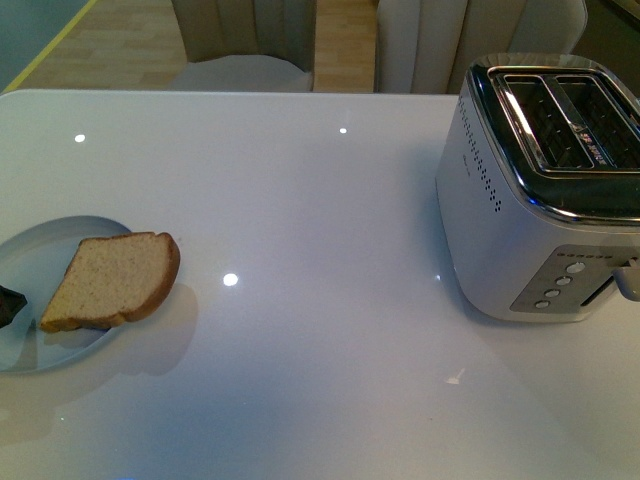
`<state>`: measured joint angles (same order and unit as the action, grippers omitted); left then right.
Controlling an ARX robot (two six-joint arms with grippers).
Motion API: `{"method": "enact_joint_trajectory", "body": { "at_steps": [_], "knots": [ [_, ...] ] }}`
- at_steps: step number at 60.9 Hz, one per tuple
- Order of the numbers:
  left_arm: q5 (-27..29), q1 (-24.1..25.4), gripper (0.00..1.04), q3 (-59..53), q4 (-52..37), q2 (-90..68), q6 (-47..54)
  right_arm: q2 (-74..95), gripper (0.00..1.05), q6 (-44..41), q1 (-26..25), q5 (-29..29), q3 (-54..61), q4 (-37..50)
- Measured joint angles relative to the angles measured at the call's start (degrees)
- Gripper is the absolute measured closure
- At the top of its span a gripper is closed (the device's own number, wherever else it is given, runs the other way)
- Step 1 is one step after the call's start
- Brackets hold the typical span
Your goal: Left arm holds plate, right arm toasts bread
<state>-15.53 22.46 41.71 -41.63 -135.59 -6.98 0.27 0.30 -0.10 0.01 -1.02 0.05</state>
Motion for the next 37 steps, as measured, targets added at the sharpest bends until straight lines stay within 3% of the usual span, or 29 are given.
{"method": "enact_joint_trajectory", "body": {
  "at_steps": [14, 20, 25, 37],
  "knots": [
    [0.6, -0.5, 0.08, 2.0, 1.0, -0.8, 0.0, 0.0, 0.09, 0.0, 0.0, 0.0, 0.0, 0.0],
    [1.0, -0.5, 0.22, 2.8, 1.6, -1.3, 0.0, 0.0, 0.09, 0.0, 0.0, 0.0, 0.0, 0.0],
    [1.3, -0.5, 0.44, 3.4, 2.5, -1.6, 0.0, 0.0, 0.09, 0.0, 0.0, 0.0, 0.0, 0.0],
    [1.6, -0.6, 0.74, 3.6, 3.3, -1.8, -0.2, 0.0, 0.09, 0.0, 0.0, 0.0, 0.0, 0.0]
  ]
}}
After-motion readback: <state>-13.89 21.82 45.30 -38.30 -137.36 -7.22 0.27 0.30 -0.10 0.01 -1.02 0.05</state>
